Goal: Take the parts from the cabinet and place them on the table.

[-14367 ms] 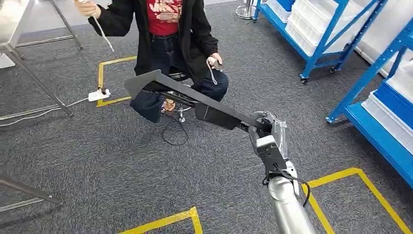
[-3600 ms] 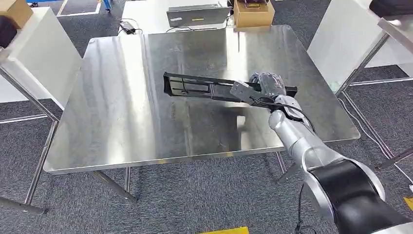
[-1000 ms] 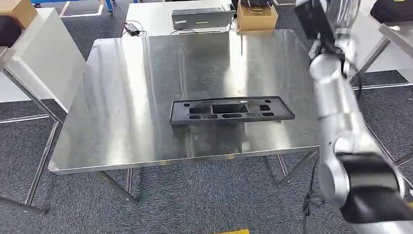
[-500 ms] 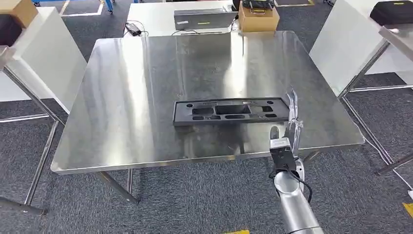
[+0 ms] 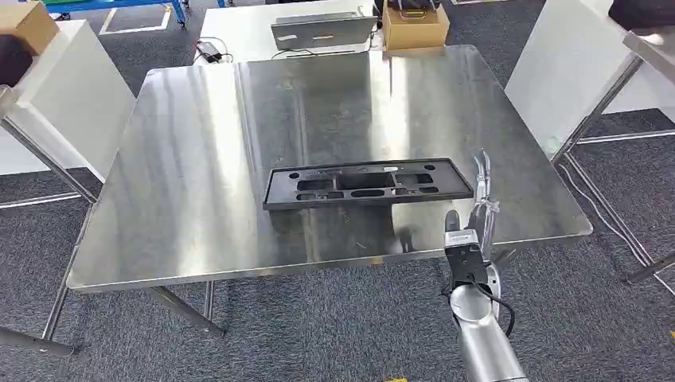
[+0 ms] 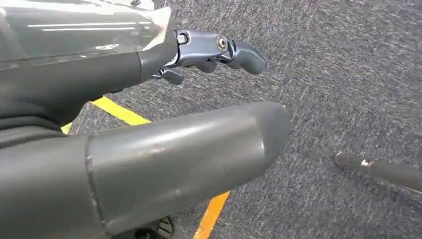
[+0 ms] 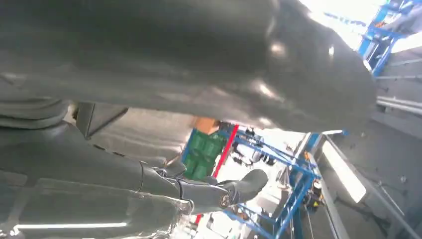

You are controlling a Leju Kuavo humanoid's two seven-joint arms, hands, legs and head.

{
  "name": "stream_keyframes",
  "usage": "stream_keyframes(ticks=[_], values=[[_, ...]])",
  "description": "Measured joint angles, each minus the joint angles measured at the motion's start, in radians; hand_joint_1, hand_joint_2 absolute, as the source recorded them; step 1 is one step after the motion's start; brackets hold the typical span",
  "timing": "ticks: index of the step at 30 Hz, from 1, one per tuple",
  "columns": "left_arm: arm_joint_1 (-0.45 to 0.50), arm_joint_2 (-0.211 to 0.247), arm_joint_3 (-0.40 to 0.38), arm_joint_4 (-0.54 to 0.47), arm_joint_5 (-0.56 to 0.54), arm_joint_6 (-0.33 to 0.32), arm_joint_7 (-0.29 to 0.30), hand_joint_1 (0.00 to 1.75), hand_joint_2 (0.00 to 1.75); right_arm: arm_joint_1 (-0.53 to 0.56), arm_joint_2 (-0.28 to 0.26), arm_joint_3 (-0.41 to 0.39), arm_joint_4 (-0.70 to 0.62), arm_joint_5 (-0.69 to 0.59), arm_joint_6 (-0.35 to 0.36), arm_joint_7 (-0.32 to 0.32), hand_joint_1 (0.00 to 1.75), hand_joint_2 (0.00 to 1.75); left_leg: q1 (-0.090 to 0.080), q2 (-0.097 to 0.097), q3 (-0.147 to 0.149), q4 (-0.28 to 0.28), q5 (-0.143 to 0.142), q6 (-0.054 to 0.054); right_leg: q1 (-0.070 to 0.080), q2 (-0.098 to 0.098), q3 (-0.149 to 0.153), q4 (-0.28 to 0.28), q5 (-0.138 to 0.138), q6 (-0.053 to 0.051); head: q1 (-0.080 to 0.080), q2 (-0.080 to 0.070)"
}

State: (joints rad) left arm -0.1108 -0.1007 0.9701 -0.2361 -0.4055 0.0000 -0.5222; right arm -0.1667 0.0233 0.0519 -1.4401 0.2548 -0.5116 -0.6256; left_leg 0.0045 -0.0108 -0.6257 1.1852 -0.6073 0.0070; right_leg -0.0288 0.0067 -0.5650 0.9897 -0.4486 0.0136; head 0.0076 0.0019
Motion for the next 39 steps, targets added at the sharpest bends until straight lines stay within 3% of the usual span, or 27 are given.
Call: stream_keyframes(ticks=[2, 3, 4, 6, 7, 11, 12, 14, 16, 17, 18, 19, 21, 22, 23, 24, 26, 27, 28, 29, 31, 32, 33, 35, 37, 38, 39], values=[[0.003, -0.001, 0.0, 0.0, 0.0, 0.0, 0.0, 0.0, 0.0, 0.001, 0.001, 0.0, 0.0, 0.0, 0.0, 0.0, 0.0, 0.0, 0.003, 0.003, -0.069, 0.123, -0.032, -0.006, 0.002, 0.0, 0.0, 0.0, -0.001, -0.001, 0.0, 0.0], [0.004, -0.001, 0.0, 0.0, 0.0, 0.0, 0.0, 0.0, 0.0, 0.001, 0.001, 0.0, 0.0, 0.0, 0.0, 0.0, 0.0, 0.0, 0.005, 0.003, -0.075, 0.121, -0.009, -0.005, 0.003, 0.0, 0.001, 0.001, -0.002, -0.002, 0.0, 0.0], [0.004, -0.001, 0.0, 0.0, 0.0, 0.0, 0.0, 0.0, 0.0, 0.001, 0.003, 0.0, 0.0, 0.0, 0.0, 0.0, 0.0, 0.0, 0.006, 0.004, -0.058, 0.073, 0.036, -0.003, 0.004, 0.0, 0.004, 0.001, -0.003, -0.002, 0.0, 0.0], [0.003, 0.0, 0.001, 0.0, 0.0, 0.0, 0.0, 0.0, 0.0, 0.0, 0.004, 0.0, 0.0, 0.0, 0.0, 0.0, 0.0, 0.0, 0.006, 0.004, 0.024, -0.107, 0.137, 0.008, 0.004, 0.001, 0.011, 0.001, -0.006, -0.002, 0.0, 0.0], [0.003, 0.001, 0.001, 0.0, 0.0, 0.0, 0.0, 0.0, 0.0, 0.0, 0.005, 0.0, 0.0, 0.0, 0.0, 0.0, 0.0, 0.0, 0.005, 0.004, 0.056, -0.176, 0.148, 0.016, 0.005, 0.001, 0.012, 0.0, -0.007, 0.0, 0.0, 0.0], [0.002, 0.003, 0.002, 0.0, 0.0, 0.0, 0.0, 0.0, 0.0, 0.001, 0.007, 0.0, -0.001, 0.0, 0.0, 0.0, 0.0, 0.0, -0.007, 0.005, 0.058, -0.185, 0.141, 0.03, 0.012, 0.001, 0.012, -0.007, -0.007, 0.022, 0.003, 0.0], [0.002, 0.003, 0.002, 0.0, 0.0, 0.0, 0.0, 0.0, 0.0, 0.0, 0.007, 0.0, -0.005, 0.0, 0.0, 0.0, 0.0, 0.0, 0.003, 0.005, 0.067, -0.203, 0.151, 0.041, 0.021, 0.001, 0.007, -0.002, -0.012, 0.028, 0.002, 0.0], [0.002, 0.0, 0.003, 0.0, 0.0, 0.0, -0.001, 0.0, 0.0, -0.001, 0.005, 0.0, -0.006, 0.0, 0.0, 0.0, 0.0, 0.0, 0.002, 0.008, 0.072, -0.21, 0.155, 0.053, 0.016, -0.002, -0.029, 0.078, -0.057, 0.019, 0.004, 0.0], [0.002, 0.0, 0.003, 0.0, 0.0, 0.0, -0.001, 0.0, 0.0, 0.004, 0.004, 0.0, -0.006, 0.0, 0.0, 0.0, 0.0, 0.0, 0.0, 0.007, 0.071, -0.209, 0.155, 0.055, 0.014, -0.002, -0.116, 0.253, -0.127, 0.01, 0.004, 0.0], [0.003, 0.0, 0.004, 0.0, 0.0, 0.0, -0.001, 0.0, 0.0, 0.006, 0.004, 0.0, -0.006, -0.001, 0.0, 0.0, 0.0, 0.0, -0.001, 0.007, 0.071, -0.209, 0.154, 0.055, 0.015, -0.002, -0.145, 0.31, -0.14, 0.014, 0.004, 0.0], [0.004, 0.0, 0.004, 0.0, 0.0, 0.0, -0.001, 0.0, 0.0, 0.007, 0.003, 0.0, -0.006, -0.001, 0.0, 0.0, 0.0, 0.0, -0.001, 0.007, 0.072, -0.209, 0.154, 0.055, 0.014, -0.002, -0.154, 0.323, -0.133, 0.024, 0.003, 0.0], [0.004, -0.001, 0.004, 0.0, 0.0, 0.0, -0.001, 0.0, 0.0, 0.007, 0.004, 0.0, -0.006, -0.001, 0.0, 0.0, 0.0, 0.0, -0.001, 0.006, 0.073, -0.208, 0.153, 0.054, 0.013, -0.002, -0.138, 0.286, -0.108, 0.036, 0.004, 0.0], [0.003, -0.003, 0.004, 0.0, 0.0, 0.0, -0.001, 0.0, 0.0, 0.005, 0.004, 0.0, -0.006, -0.001, 0.0, 0.0, 0.0, 0.0, 0.0, 0.004, 0.079, -0.206, 0.149, 0.047, 0.008, -0.004, -0.047, 0.104, -0.031, 0.059, 0.004, 0.0], [0.004, -0.003, 0.004, 0.0, 0.004, 0.0, -0.001, 0.0, 0.0, 0.01, 0.004, 0.0, -0.008, -0.013, 0.003, -0.01, 0.0, 0.0, -0.003, 0.004, 0.078, -0.202, 0.147, 0.044, 0.005, -0.008, -0.004, 0.019, -0.009, 0.062, 0.004, 0.0], [0.004, -0.002, 0.007, 0.0, 0.011, -0.001, -0.001, 0.0, 0.0, 0.035, 0.006, -0.005, -0.032, -0.033, 0.015, -0.03, 0.0, 0.0, -0.009, -0.001, 0.073, -0.193, 0.143, 0.038, 0.018, -0.005, 0.014, 0.011, -0.002, 0.046, 0.002, 0.0], [0.006, -0.004, 0.012, 0.0, 0.017, -0.004, -0.005, 0.0, 0.0, 0.078, 0.013, -0.013, -0.075, -0.041, 0.026, -0.046, 0.0, 0.0, -0.011, -0.006, 0.076, -0.19, 0.143, 0.036, 0.018, -0.005, 0.008, 0.012, 0.0, 0.042, 0.003, 0.0], [0.018, -0.004, 0.021, 0.0, 0.02, -0.006, -0.006, 0.0, 0.0, 0.127, 0.023, -0.022, -0.123, -0.045, 0.042, -0.053, 0.0, 0.0, -0.009, -0.009, 0.072, -0.187, 0.142, 0.033, 0.016, -0.006, 0.005, 0.013, -0.007, 0.034, 0.002, 0.0], [0.021, -0.002, 0.023, 0.0, 0.02, -0.006, -0.007, 0.0, 0.0, 0.143, 0.028, -0.025, -0.143, -0.045, 0.044, -0.055, 0.0, 0.0, -0.008, -0.009, 0.069, -0.183, 0.136, 0.027, 0.001, -0.005, 0.005, 0.007, -0.003, 0.026, 0.003, 0.0], [0.023, -0.003, 0.023, 0.0, 0.02, -0.007, -0.008, 0.0, 0.0, 0.153, 0.031, -0.028, -0.159, -0.044, 0.048, -0.055, 0.0, 0.0, -0.004, -0.006, 0.064, -0.17, 0.115, 0.02, 0.001, -0.005, 0.003, 0.006, -0.001, 0.019, 0.002, 0.0], [0.023, -0.005, 0.023, 0.0, 0.02, -0.009, -0.008, 0.0, 0.0, 0.158, 0.034, -0.031, -0.173, -0.04, 0.053, -0.055, 0.0, 0.0, -0.002, 0.0, 0.049, -0.126, 0.073, 0.015, 0.001, -0.006, 0.0, 0.006, 0.002, 0.003, 0.001, 0.0], [0.023, -0.005, 0.025, 0.0, 0.02, -0.012, -0.008, 0.0, 0.0, 0.163, 0.041, -0.035, -0.184, -0.03, 0.066, -0.055, 0.0, 0.0, 0.004, 0.003, -0.012, 0.028, -0.019, 0.004, 0.005, -0.008, -0.013, 0.006, 0.009, -0.008, 0.001, 0.0], [0.024, -0.005, 0.028, 0.0, 0.02, -0.015, -0.008, 0.0, 0.0, 0.165, 0.045, -0.039, -0.187, -0.026, 0.073, -0.054, 0.0, 0.0, 0.007, 0.003, -0.035, 0.092, -0.044, 0.001, 0.006, -0.009, -0.02, 0.006, 0.014, -0.011, 0.001, 0.0], [0.024, -0.005, 0.031, 0.0, 0.02, -0.017, -0.008, 0.0, 0.0, 0.166, 0.048, -0.043, -0.188, -0.024, 0.079, -0.051, 0.0, 0.0, 0.008, 0.003, -0.038, 0.112, -0.044, 0.0, 0.007, -0.009, -0.026, 0.007, 0.019, -0.01, 0.001, 0.0], [0.024, -0.005, 0.037, 0.0, 0.02, -0.018, -0.008, 0.0, 0.0, 0.166, 0.05, -0.047, -0.189, -0.023, 0.087, -0.049, 0.0, 0.0, 0.009, 0.004, 0.023, 0.025, 0.012, 0.002, 0.007, -0.009, -0.038, 0.007, 0.03, -0.005, 0.001, 0.0], [0.022, -0.005, 0.041, 0.0, 0.02, -0.018, -0.01, 0.0, 0.0, 0.164, 0.052, -0.05, -0.192, -0.023, 0.093, -0.048, 0.0, 0.0, 0.009, 0.004, 0.148, -0.168, 0.076, 0.014, 0.007, -0.008, -0.045, 0.008, 0.042, 0.0, 0.001, 0.0], [0.018, -0.003, 0.043, 0.0, 0.02, -0.018, -0.011, 0.0, 0.0, 0.163, 0.053, -0.051, -0.195, -0.023, 0.093, -0.048, 0.0, 0.0, 0.004, 0.003, 0.168, -0.206, 0.059, 0.015, 0.01, -0.007, -0.048, 0.008, 0.048, 0.009, 0.001, 0.0], [0.019, -0.005, 0.046, 0.0, 0.02, -0.018, -0.012, 0.0, 0.0, 0.159, 0.053, -0.052, -0.196, -0.023, 0.095, -0.048, 0.0, 0.0, -0.002, 0.002, 0.158, -0.195, 0.081, 0.019, 0.009, -0.008, -0.046, 0.005, 0.054, 0.017, 0.005, 0.0]])
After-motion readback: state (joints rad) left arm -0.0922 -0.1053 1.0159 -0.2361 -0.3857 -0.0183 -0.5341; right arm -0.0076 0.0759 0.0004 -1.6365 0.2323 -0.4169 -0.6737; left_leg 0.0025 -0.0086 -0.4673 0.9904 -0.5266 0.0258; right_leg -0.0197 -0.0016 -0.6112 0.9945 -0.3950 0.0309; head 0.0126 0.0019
